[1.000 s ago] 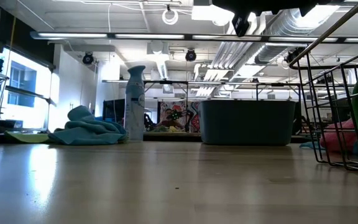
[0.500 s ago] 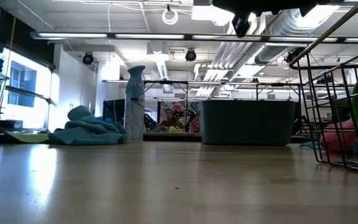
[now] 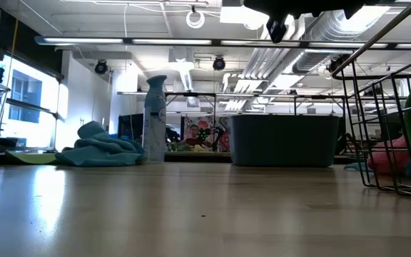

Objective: Sort microfiber towel by color & place in baskets
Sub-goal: Put the bottom left blue microfiber towel into the transparent bin

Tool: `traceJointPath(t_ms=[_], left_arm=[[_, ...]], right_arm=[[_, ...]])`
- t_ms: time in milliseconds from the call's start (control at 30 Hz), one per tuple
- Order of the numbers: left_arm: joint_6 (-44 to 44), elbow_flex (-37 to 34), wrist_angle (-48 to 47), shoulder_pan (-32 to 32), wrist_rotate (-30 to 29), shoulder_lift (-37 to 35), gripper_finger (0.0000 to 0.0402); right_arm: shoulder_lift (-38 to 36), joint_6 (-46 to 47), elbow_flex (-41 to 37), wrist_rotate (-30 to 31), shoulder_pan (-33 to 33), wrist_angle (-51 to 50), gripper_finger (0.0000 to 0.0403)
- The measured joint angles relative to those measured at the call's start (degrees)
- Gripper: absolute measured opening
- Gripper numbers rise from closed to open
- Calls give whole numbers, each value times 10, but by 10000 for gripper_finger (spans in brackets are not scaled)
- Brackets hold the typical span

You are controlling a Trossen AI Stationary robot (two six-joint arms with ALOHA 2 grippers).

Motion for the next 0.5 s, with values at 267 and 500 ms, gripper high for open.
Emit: traceJointPath(t_ms=[267,500], left_arm=[[-14,0,0,0,-1,0,30],[-31,0,0,10,-1,0,100]], right_arm=[[0,0,0,0,0,0,0],[0,0,0,0,0,0,0]])
